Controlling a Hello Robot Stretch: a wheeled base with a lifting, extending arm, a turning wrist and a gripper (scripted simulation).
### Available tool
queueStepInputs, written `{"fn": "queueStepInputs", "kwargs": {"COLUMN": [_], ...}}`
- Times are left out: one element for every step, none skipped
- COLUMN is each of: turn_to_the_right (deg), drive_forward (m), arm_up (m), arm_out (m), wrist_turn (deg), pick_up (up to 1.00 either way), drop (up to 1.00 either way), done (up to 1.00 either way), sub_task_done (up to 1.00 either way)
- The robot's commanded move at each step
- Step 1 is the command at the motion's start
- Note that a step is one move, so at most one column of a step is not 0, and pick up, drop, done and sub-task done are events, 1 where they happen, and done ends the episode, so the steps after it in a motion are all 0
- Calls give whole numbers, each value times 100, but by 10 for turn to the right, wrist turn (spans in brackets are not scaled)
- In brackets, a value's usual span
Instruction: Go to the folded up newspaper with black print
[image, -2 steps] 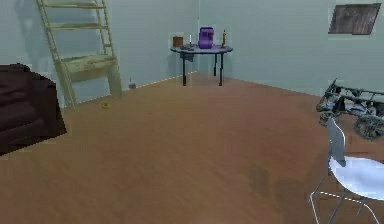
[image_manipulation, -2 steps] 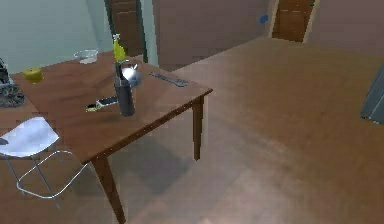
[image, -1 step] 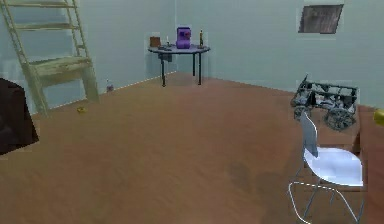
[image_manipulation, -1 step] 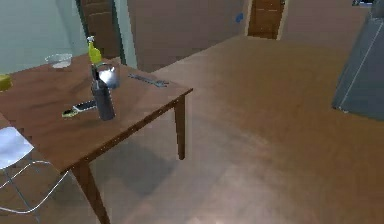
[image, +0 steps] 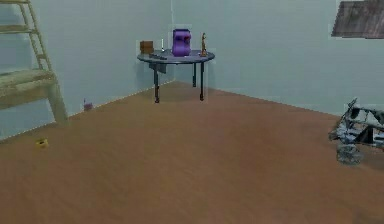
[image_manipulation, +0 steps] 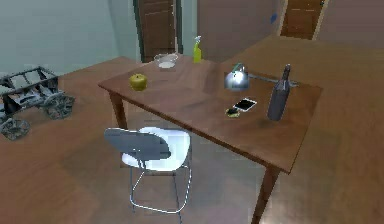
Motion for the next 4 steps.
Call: {"fn": "queueStepInputs", "kwargs": {"turn_to_the_right": [60,0,90,0], "drive_forward": [0,45,0,100], "arm_up": [0,0,0,0], "arm_out": [0,0,0,0], "wrist_turn": [0,0,0,0], "pick_up": [0,0,0,0], "drop": [0,0,0,0], "done": [0,0,0,0], "sub_task_done": [0,0,0,0]}}
